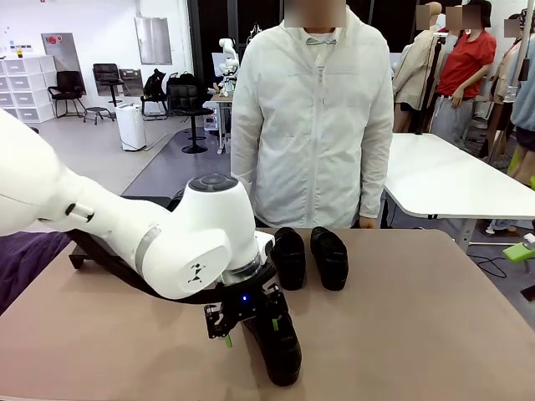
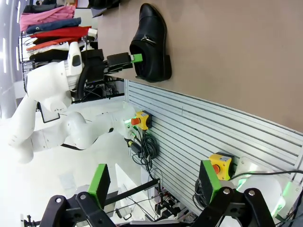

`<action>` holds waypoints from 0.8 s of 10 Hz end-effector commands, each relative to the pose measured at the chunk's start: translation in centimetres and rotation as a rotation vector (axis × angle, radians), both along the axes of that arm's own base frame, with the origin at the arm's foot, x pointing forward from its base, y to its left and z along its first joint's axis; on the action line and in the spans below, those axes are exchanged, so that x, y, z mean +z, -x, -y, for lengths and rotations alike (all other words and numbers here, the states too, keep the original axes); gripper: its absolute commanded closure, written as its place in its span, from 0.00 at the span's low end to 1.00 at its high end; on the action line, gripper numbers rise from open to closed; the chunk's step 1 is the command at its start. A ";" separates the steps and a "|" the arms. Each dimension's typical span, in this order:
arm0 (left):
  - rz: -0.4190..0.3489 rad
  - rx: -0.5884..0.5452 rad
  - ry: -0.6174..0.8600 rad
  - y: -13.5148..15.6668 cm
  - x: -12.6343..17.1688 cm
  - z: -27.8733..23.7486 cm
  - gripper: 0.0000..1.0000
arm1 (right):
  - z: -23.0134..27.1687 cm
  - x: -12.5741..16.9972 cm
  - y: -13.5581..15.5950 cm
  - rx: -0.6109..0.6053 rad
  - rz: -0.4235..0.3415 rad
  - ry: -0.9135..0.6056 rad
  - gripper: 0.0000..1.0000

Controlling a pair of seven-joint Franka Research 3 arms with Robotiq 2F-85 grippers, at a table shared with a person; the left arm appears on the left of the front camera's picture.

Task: Organize the shoes by placing them on the stand.
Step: Place the Shoe from the middle of the table onto the Shoes Stand.

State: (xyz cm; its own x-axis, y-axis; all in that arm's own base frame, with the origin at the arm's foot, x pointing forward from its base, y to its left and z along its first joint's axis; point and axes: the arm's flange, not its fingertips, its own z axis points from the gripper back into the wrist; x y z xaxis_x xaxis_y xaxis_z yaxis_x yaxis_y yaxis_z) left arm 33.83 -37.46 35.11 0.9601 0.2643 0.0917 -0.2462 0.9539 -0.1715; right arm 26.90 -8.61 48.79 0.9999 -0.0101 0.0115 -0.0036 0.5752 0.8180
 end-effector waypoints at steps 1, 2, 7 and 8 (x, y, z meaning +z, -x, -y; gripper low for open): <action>-0.010 0.025 -0.060 -0.7 -0.8 1.4 0.00 | 0.3 0.3 -0.1 0.015 0.021 -0.017 0.00; 0.004 0.023 -0.072 -0.7 -1.1 1.4 0.00 | 0.3 0.3 -0.1 0.015 0.021 -0.017 0.00; 0.022 0.004 -0.068 -0.1 -0.7 1.4 1.00 | 0.3 0.3 -0.1 0.015 0.021 -0.017 0.00; 0.037 -0.006 -0.070 0.4 -0.5 1.5 1.00 | 0.3 0.3 -0.1 0.015 0.021 -0.017 0.00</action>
State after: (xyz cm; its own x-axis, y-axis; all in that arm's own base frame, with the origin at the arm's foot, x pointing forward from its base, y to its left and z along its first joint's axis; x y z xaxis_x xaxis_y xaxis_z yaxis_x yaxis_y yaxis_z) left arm 33.79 -38.72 34.41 0.9637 0.2458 0.1042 -0.2324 0.9645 -0.1253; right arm 26.89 -8.62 48.79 0.9999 -0.0099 0.0118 -0.0039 0.5752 0.8180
